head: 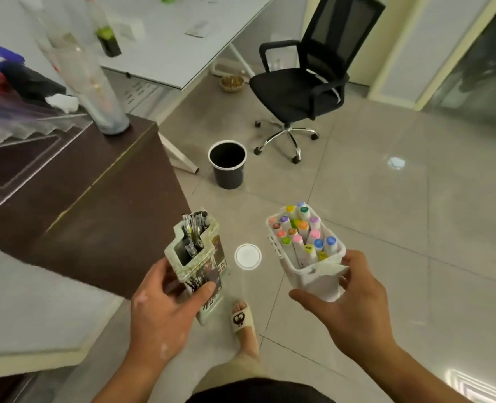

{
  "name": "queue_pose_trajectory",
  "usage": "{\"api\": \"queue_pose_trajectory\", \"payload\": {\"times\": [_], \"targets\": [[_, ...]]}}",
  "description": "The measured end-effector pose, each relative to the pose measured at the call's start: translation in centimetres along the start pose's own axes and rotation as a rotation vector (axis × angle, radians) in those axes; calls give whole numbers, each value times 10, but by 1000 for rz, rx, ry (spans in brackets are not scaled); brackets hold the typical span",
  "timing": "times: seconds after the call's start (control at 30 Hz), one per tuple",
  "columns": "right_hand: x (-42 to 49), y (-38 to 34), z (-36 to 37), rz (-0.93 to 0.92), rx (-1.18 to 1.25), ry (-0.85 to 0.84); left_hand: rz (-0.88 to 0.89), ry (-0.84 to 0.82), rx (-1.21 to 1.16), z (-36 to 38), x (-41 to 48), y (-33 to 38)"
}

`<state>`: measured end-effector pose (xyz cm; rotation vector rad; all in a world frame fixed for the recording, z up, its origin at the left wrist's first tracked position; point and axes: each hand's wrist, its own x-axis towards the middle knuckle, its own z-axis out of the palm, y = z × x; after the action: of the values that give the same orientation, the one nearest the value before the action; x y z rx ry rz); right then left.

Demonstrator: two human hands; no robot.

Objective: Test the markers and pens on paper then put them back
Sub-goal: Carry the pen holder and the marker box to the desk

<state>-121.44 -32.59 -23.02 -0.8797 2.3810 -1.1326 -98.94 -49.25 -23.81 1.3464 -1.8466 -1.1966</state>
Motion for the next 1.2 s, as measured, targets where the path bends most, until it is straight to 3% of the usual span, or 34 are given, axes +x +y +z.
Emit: {"api": "queue_pose_trajectory", "payload": {"times": [0.2, 0.4, 0.6, 0.87, 1.2], "targets": [[146, -33, 3, 68, -3, 96, 38, -146, -53, 62, 172, 42], [293, -43, 2, 117, -7, 162, 83, -189, -9, 121, 327, 88], [484, -37, 11, 62, 6, 150, 54, -88, 11, 182, 470, 120], [741, -87, 12, -121, -1, -54, -112, 67, 14, 222, 642, 167], [972, -160, 98, -193, 24, -140, -206, 272, -74, 231, 858, 159]]}}
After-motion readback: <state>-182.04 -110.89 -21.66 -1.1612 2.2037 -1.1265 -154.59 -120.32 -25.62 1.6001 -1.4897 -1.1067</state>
